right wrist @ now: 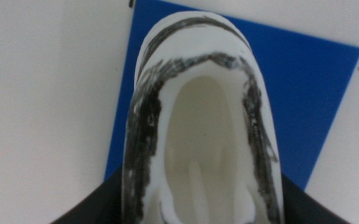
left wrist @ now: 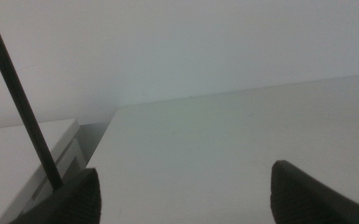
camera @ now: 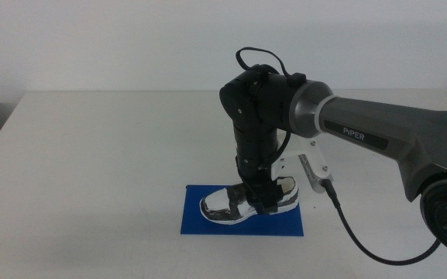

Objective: Use one arm to grab the shoe from the table and place it on the mat.

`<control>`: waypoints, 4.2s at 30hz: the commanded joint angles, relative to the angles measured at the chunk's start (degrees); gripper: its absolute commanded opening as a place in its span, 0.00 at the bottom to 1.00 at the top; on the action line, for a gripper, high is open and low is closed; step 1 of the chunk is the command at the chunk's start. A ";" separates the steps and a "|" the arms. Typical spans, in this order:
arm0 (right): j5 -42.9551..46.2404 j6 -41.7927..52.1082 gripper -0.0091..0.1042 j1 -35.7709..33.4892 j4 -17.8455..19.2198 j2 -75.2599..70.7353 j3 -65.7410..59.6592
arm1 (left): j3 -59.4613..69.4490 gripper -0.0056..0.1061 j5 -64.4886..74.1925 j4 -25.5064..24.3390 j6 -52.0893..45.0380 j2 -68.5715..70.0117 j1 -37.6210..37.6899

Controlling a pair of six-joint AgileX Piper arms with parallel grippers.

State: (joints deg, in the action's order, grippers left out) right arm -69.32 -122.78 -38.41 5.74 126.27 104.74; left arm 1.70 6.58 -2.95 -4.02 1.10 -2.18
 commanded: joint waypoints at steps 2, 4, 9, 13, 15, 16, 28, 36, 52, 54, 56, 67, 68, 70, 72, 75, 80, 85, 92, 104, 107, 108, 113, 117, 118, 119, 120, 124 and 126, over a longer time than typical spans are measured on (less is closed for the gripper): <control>-3.60 -0.06 0.05 0.49 -3.35 -3.10 1.34 | 0.29 0.89 -4.66 0.49 0.34 0.41 0.29; -3.35 -0.06 0.05 0.49 -3.90 -3.10 1.34 | 0.29 0.89 -4.66 0.49 0.34 0.41 0.29; -2.97 -0.06 0.05 0.49 -4.25 -3.10 1.34 | 0.29 0.89 -4.66 0.49 0.34 0.41 0.29; -2.54 -0.06 0.08 0.49 -4.77 -3.10 1.34 | 0.29 0.89 -4.66 0.49 0.34 0.41 0.29; -2.54 -0.06 0.11 0.49 -4.89 -3.10 1.34 | 0.29 0.89 -4.66 0.49 0.34 0.41 0.29; -2.54 -0.06 0.19 0.49 -5.25 -3.10 1.34 | 0.29 0.89 -4.66 0.49 0.34 0.41 0.29; -2.43 -0.04 0.88 0.44 -8.95 -3.27 1.34 | 0.29 0.89 -4.66 0.49 0.34 0.41 0.29; -3.93 1.39 0.89 0.44 -8.51 -4.13 4.86 | 0.29 0.89 -4.66 0.49 0.34 0.41 0.29; -4.41 20.62 0.89 0.44 0.33 -16.92 7.74 | 0.29 0.89 -4.66 0.49 0.34 0.41 0.29; -4.41 29.07 0.89 0.44 5.58 -18.70 8.32 | 0.29 0.89 -4.66 0.49 0.34 0.41 0.29; -4.41 40.71 0.89 0.44 10.27 -20.46 9.03 | 0.29 0.89 -4.66 0.49 0.34 0.41 0.29; -2.24 78.85 0.89 0.44 21.09 -24.49 9.36 | 0.29 0.89 -4.66 0.49 0.34 0.41 0.29; -2.64 80.54 0.89 0.90 20.21 -24.73 9.36 | 0.29 0.89 -4.66 0.49 0.34 0.41 0.29; -3.63 84.96 0.89 1.65 18.99 -25.87 9.36 | 0.29 0.89 -4.66 0.49 0.34 0.41 0.29; -3.97 89.36 0.89 2.75 18.12 -27.26 9.29 | 0.29 0.89 -4.66 0.49 0.34 0.41 0.29; -0.69 95.37 0.89 4.76 15.32 -30.19 8.30 | 0.29 0.89 -4.66 0.49 0.34 0.41 0.29; 11.16 104.06 0.89 9.66 5.53 -38.07 -2.28 | 0.29 0.89 -4.66 0.49 0.34 0.41 0.29; 30.10 108.51 0.89 15.70 0.43 -49.25 -21.00 | 0.29 0.89 -4.66 0.49 0.34 0.41 0.29; 52.90 113.78 0.89 22.22 -5.74 -64.90 -45.89 | 0.29 0.89 -4.66 0.49 0.34 0.41 0.29; 62.46 113.28 0.89 31.34 -6.22 -88.50 -76.44 | 0.29 0.89 -4.66 0.49 0.34 0.41 0.29; 61.11 113.28 0.89 31.34 -6.40 -95.75 -81.96 | 0.29 0.89 -4.66 0.49 0.34 0.41 0.29; 60.66 113.28 0.89 31.34 -6.35 -97.68 -83.68 | 0.29 0.89 -4.66 0.49 0.34 0.41 0.29; 56.10 113.28 0.89 31.34 -6.35 -108.76 -89.62 | 0.29 0.89 -4.66 0.49 0.34 0.41 0.29; 53.95 113.28 0.89 31.34 -6.30 -116.62 -93.51 | 0.29 0.89 -4.66 0.49 0.34 0.41 0.29; 54.05 113.28 0.89 31.34 -6.30 -118.67 -94.80 | 0.29 0.89 -4.66 0.49 0.34 0.41 0.29; 54.15 113.28 0.89 31.34 -6.30 -120.74 -96.16 | 0.29 0.89 -4.66 0.49 0.34 0.41 0.29; 54.15 113.28 0.89 31.34 -6.30 -122.36 -97.51 | 0.29 0.89 -4.66 0.49 0.34 0.41 0.29; 54.28 113.28 0.89 31.34 -6.30 -128.47 -101.74 | 0.29 0.89 -4.66 0.49 0.34 0.41 0.29; 54.02 113.34 0.89 31.26 -6.29 -128.13 -103.03 | 0.29 0.89 -4.66 0.49 0.34 0.40 0.29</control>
State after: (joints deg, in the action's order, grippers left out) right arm -19.41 -10.07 -7.60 -1.04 -0.53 1.07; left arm 1.70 6.50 -2.95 -4.02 1.10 -2.18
